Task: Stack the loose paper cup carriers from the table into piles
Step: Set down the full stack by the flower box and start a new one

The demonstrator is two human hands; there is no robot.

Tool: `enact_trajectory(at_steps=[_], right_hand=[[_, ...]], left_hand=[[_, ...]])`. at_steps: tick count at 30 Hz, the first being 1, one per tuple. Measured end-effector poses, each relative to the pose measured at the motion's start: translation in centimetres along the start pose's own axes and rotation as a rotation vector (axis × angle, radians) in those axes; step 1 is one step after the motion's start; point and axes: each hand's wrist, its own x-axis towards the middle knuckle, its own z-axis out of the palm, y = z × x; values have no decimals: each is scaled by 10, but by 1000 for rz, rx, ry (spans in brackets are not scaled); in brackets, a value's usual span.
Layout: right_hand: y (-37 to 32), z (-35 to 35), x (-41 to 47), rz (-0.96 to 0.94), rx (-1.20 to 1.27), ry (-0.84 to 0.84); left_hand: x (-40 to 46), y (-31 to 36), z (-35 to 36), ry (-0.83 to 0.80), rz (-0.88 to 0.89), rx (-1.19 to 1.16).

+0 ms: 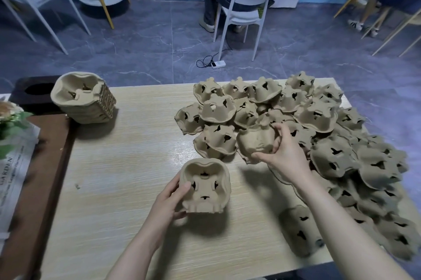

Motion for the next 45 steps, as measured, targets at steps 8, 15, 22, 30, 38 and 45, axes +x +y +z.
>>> enact_trajectory(at_steps=[8, 15, 22, 30, 38, 45], right_hand=[[10, 15, -44, 47, 177, 66], [9, 13, -70, -109, 333, 193], [-16, 19, -100, -252, 510, 187], [-18, 52, -118, -326, 456, 38], [-13, 58, -120, -377, 410, -117], [-4, 55, -116, -331, 396, -108]], left_hand=[[-1, 3, -2, -17, 8, 9], [0, 3, -5, -40, 9, 22], [-3, 2, -7, -89, 15, 29], [-8, 1, -3, -64, 17, -37], [-8, -1, -4, -53, 9, -12], [-7, -3, -3, -72, 25, -12]])
